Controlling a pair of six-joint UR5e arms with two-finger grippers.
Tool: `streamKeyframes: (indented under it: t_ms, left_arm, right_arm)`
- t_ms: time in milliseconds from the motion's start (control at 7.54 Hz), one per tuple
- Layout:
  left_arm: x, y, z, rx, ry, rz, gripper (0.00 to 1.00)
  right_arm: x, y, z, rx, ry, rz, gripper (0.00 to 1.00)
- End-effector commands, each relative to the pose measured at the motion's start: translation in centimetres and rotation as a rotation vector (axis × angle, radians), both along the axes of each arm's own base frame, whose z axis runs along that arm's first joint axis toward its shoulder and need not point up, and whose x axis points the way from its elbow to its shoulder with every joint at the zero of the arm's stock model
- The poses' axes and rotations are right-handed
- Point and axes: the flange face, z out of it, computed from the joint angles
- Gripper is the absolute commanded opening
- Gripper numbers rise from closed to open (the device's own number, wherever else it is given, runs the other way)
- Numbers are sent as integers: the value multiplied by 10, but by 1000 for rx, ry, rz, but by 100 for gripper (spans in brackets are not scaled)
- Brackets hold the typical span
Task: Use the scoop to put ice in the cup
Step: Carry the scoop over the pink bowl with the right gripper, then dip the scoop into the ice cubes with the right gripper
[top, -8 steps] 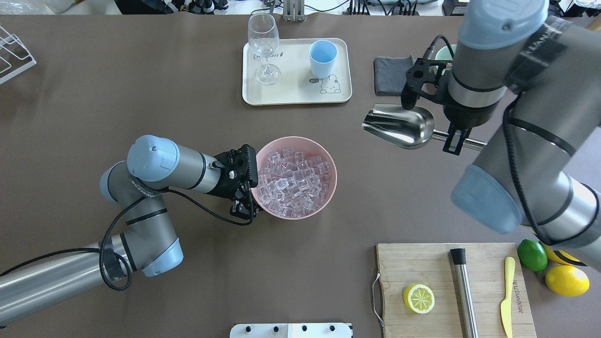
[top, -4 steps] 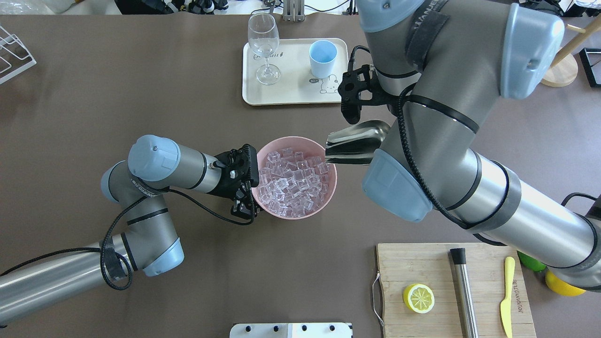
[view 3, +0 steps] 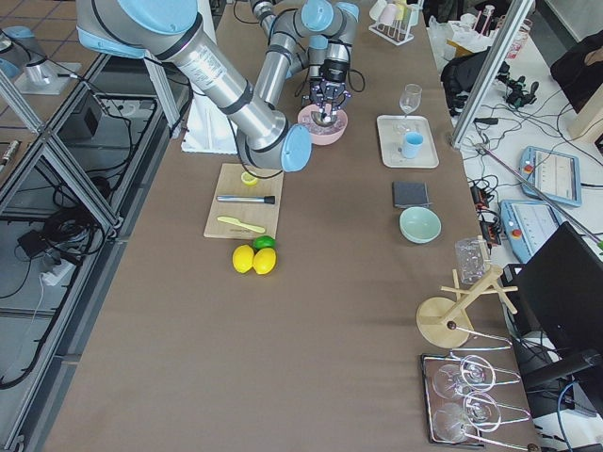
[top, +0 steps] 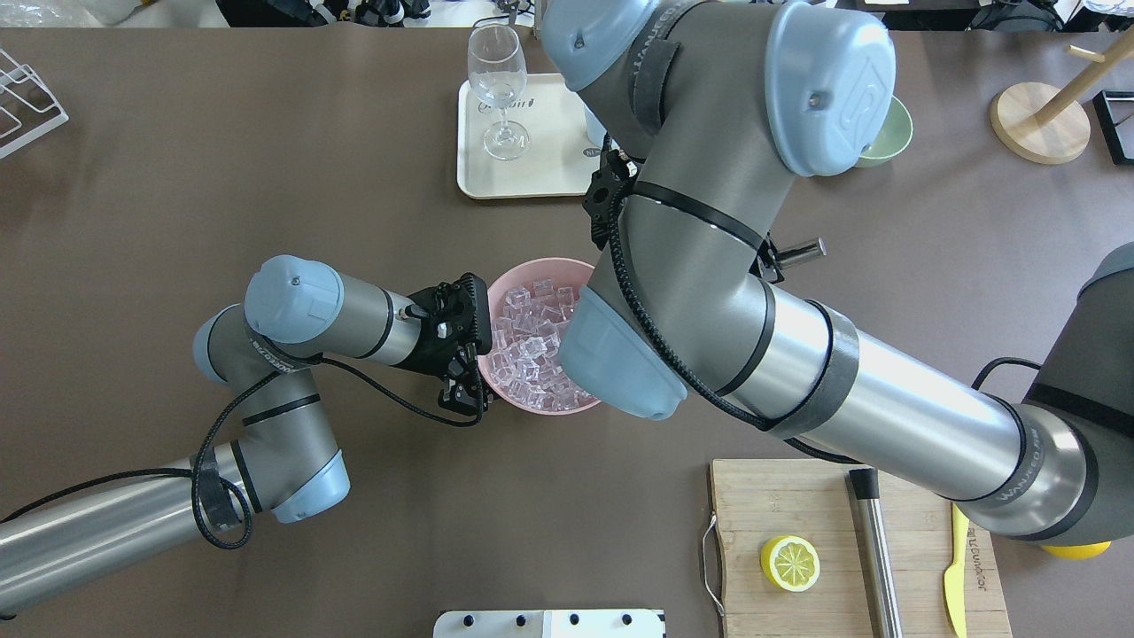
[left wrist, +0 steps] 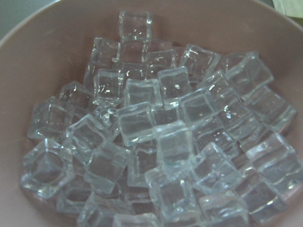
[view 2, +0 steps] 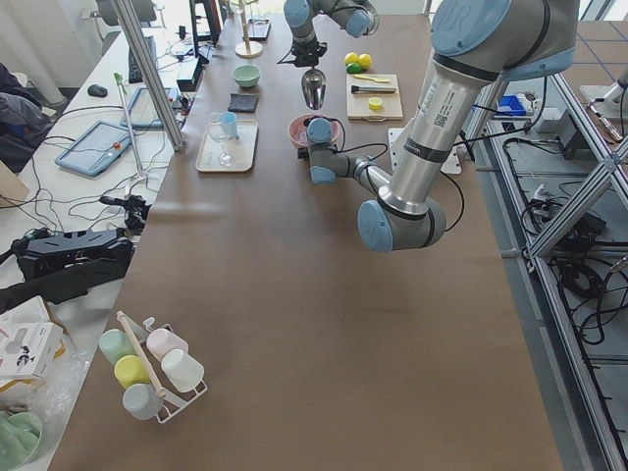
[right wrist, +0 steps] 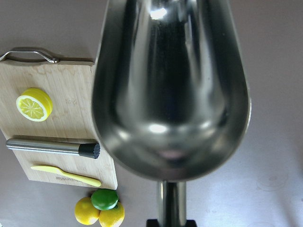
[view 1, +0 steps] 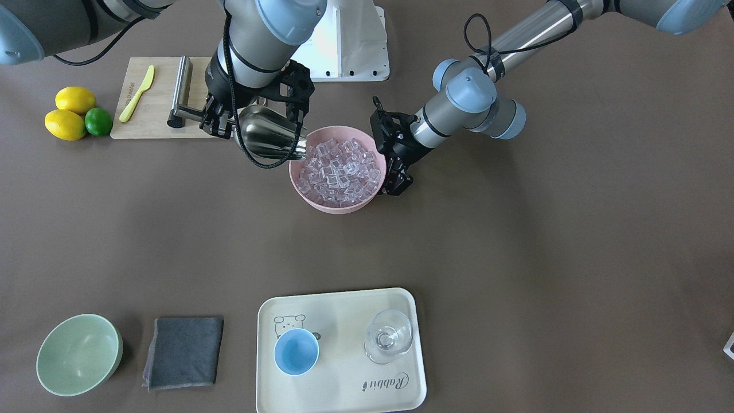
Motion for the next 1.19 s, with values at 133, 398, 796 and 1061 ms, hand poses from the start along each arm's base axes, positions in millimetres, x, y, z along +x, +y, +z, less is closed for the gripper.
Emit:
streamKeyframes:
  t_ms: [133, 398, 796, 1061]
  left_arm:
    - [0, 0, 0, 0, 0, 0, 98]
    - [0, 0, -1, 1, 1, 0, 98]
    - [0, 0, 0, 0, 0, 0, 98]
    - [0, 0, -1, 1, 1, 0, 98]
  right_arm:
    - [-45, 12, 8, 23, 101, -48, 0]
    - [-64, 4, 10, -1, 133, -54, 0]
    - [-70, -1, 7, -2, 147, -55, 0]
    - [-81, -4, 13, 7, 152, -59, 0]
